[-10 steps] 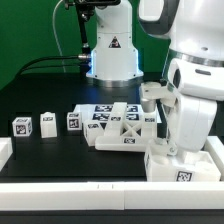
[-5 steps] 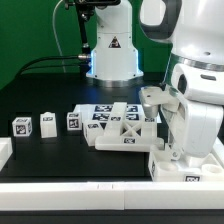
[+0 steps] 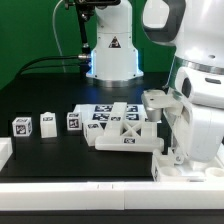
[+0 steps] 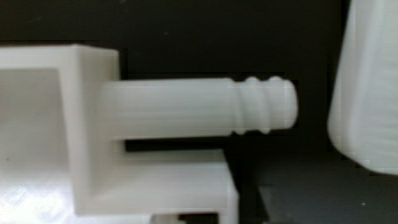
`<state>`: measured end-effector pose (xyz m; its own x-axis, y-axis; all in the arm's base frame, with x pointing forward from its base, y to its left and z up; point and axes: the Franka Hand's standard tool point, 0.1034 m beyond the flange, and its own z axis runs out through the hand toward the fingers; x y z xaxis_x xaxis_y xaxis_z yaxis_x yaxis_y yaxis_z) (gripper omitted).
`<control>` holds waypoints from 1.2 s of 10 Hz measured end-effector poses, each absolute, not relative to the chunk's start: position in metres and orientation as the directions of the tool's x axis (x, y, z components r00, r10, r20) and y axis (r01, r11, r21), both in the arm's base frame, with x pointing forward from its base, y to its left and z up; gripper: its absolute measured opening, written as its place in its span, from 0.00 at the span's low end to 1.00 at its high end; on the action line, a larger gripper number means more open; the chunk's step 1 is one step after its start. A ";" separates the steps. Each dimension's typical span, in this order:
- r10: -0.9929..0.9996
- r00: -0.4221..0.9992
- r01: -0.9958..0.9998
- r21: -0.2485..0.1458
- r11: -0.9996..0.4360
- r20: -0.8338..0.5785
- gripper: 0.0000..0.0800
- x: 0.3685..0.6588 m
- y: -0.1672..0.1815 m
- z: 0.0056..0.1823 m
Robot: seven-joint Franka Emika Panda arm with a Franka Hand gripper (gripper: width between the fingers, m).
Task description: Assemble chair
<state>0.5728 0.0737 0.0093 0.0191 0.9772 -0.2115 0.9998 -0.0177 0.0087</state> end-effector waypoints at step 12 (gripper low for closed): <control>0.947 0.227 0.974 0.037 -0.224 -0.227 0.81 0.567 0.072 0.046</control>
Offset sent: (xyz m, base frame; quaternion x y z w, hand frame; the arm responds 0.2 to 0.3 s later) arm 0.0000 0.0000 0.0000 0.0000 0.0000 0.0000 1.0000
